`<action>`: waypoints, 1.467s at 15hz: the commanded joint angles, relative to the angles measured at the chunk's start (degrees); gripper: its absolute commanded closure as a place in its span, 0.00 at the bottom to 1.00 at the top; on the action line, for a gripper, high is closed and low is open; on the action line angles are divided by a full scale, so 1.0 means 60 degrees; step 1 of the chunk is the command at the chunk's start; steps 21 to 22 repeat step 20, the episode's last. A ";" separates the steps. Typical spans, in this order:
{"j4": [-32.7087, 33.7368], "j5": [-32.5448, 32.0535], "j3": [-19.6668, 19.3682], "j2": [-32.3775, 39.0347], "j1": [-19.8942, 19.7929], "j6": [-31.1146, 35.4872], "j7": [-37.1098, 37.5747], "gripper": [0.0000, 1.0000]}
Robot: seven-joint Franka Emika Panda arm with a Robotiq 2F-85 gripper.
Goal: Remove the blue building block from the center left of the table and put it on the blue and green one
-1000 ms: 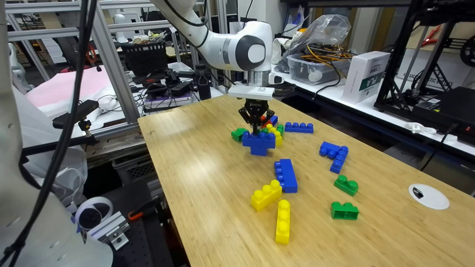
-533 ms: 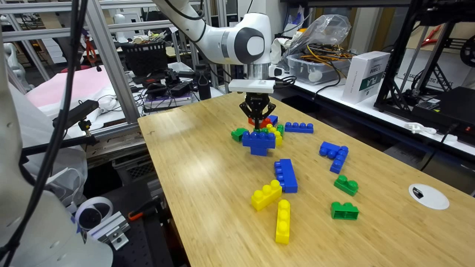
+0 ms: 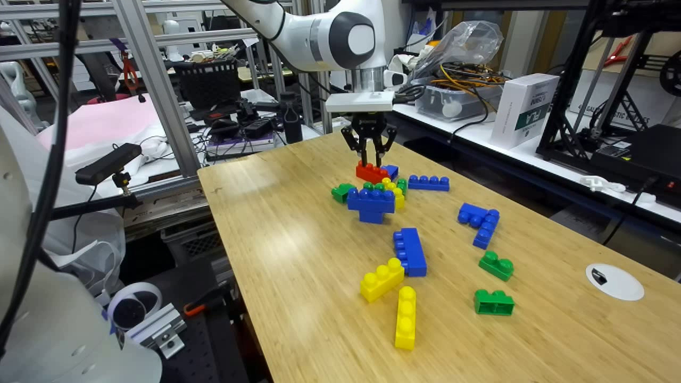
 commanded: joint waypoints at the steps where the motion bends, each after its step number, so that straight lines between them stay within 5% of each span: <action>1: -0.0319 -0.0040 0.0086 -0.0488 -0.0059 0.0003 -0.0309 0.33; 6: -0.0588 0.0255 0.0151 -0.1078 -0.0132 -0.0082 -0.0872 0.00; 13: -0.0842 0.1269 0.0052 -0.1572 -0.0433 -0.0269 -0.1757 0.00; 22: -0.0665 0.1070 0.0009 -0.1391 -0.0346 -0.0199 -0.1479 0.00</action>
